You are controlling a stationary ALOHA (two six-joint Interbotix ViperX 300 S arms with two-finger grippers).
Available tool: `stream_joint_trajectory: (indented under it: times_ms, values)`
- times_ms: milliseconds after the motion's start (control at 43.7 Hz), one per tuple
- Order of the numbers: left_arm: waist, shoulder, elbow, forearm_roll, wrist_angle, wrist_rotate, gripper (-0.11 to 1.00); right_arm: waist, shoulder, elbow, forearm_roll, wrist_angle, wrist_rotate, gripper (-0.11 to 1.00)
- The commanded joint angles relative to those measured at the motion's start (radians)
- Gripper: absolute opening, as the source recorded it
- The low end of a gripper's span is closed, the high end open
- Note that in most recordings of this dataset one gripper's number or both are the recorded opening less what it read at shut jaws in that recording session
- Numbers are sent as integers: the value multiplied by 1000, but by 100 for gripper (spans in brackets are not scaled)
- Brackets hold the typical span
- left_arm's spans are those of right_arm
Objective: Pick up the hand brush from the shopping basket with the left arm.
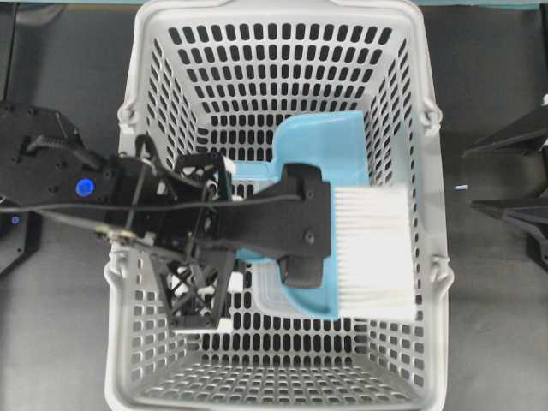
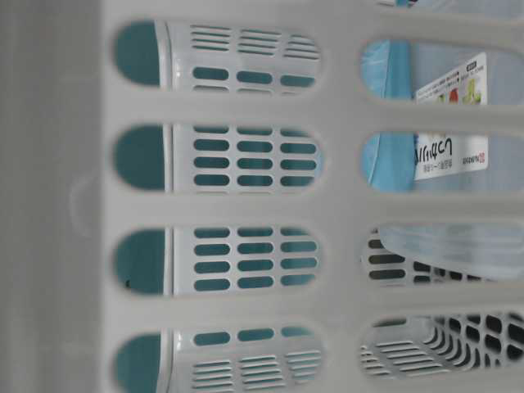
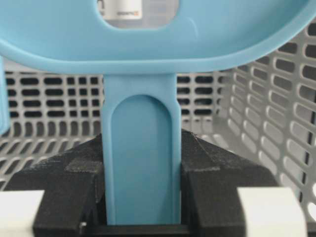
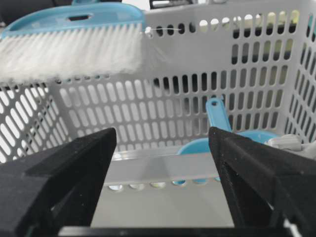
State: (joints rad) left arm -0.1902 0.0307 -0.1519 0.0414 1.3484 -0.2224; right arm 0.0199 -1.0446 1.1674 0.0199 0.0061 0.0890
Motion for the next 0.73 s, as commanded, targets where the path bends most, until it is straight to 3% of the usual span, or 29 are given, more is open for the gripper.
stream_joint_trajectory:
  times_ms: [0, 710]
  values:
    - [-2, -12, -12, 3, -3, 0, 22, 2, 6, -8, 3, -11, 2, 73]
    - [-2, -11, -3, 3, -3, 0, 22, 2, 6, -6, 3, -15, 2, 73]
